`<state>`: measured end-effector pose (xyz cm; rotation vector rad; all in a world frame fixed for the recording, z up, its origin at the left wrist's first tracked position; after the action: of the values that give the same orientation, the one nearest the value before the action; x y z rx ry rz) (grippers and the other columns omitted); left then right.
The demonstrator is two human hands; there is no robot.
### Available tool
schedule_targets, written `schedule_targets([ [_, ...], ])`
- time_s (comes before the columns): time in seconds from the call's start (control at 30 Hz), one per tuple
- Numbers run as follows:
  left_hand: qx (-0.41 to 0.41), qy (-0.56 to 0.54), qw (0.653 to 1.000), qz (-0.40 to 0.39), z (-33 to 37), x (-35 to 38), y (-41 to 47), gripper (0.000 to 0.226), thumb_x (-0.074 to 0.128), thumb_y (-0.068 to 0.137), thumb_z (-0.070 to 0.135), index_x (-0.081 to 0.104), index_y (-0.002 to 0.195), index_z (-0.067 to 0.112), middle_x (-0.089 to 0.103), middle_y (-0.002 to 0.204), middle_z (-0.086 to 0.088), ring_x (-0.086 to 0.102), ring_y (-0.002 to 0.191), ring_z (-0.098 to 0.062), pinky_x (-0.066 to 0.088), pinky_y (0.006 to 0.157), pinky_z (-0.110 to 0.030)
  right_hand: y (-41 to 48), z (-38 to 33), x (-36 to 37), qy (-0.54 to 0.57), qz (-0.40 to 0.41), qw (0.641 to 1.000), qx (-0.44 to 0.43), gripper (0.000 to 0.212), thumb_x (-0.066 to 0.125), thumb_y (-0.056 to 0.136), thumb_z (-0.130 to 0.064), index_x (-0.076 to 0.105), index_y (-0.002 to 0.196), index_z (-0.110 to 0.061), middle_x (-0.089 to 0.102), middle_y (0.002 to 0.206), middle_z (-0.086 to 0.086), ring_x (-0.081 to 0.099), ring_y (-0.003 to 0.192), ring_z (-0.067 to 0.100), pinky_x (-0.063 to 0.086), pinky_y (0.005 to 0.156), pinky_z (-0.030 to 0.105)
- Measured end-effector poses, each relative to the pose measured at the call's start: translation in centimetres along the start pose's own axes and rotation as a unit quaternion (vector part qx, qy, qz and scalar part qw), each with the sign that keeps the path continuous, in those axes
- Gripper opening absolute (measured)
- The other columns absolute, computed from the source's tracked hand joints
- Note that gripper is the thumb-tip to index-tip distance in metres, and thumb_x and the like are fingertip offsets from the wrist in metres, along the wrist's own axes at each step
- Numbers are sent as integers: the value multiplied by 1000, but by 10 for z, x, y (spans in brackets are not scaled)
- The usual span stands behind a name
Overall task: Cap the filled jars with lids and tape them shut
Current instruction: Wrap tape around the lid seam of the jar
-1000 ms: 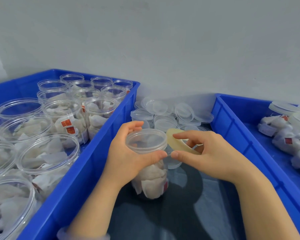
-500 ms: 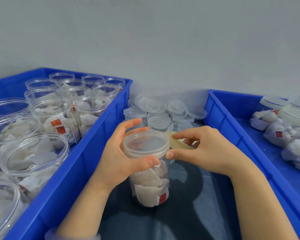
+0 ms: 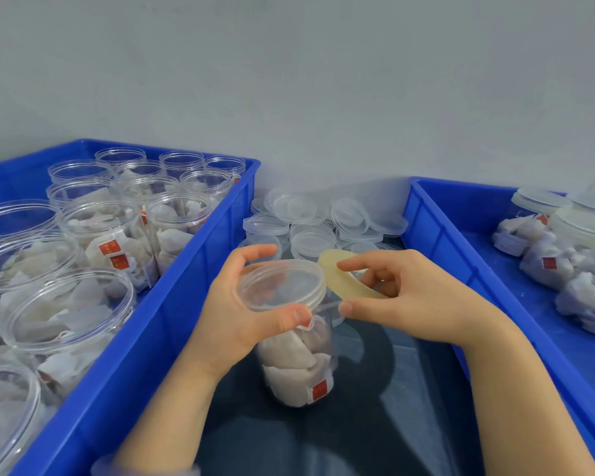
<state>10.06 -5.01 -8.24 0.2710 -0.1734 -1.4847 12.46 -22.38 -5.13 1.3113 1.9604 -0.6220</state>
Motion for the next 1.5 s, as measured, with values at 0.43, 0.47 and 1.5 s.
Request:
schedule_targets([
  [0.43,65,64,990,-109,19,14,-7,78,83,43,37,57,116,28,66,116,7,61,112,-10,49,92,-23,0,2,-2,-11,5,1000,-6,59,74,41,-69,61,97,-55,62,93,-16,59,86,-4,50,83,22],
  [0.47,63,84,988,-112,18,14,-7,80,84,41,40,56,116,31,65,116,7,60,112,-9,48,93,-23,2,5,1,-12,-1,1000,-2,66,75,42,-68,61,104,-53,62,94,-15,59,85,-5,49,84,22],
  [1.5,124,465,865,-143,48,47,2,54,63,66,59,50,114,38,43,109,28,39,100,7,34,72,-9,11,4,22,-21,-38,999,-20,81,75,63,-53,44,137,-40,52,102,-18,54,76,-3,44,74,16],
])
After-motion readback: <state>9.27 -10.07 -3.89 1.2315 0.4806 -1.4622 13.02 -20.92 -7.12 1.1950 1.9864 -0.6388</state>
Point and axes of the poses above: each hand's wrist, its own y-axis towards the middle knuckle, its own x-axis out of the palm, z = x × y, the point moved 10 cm from there along y, towards the middle knuckle
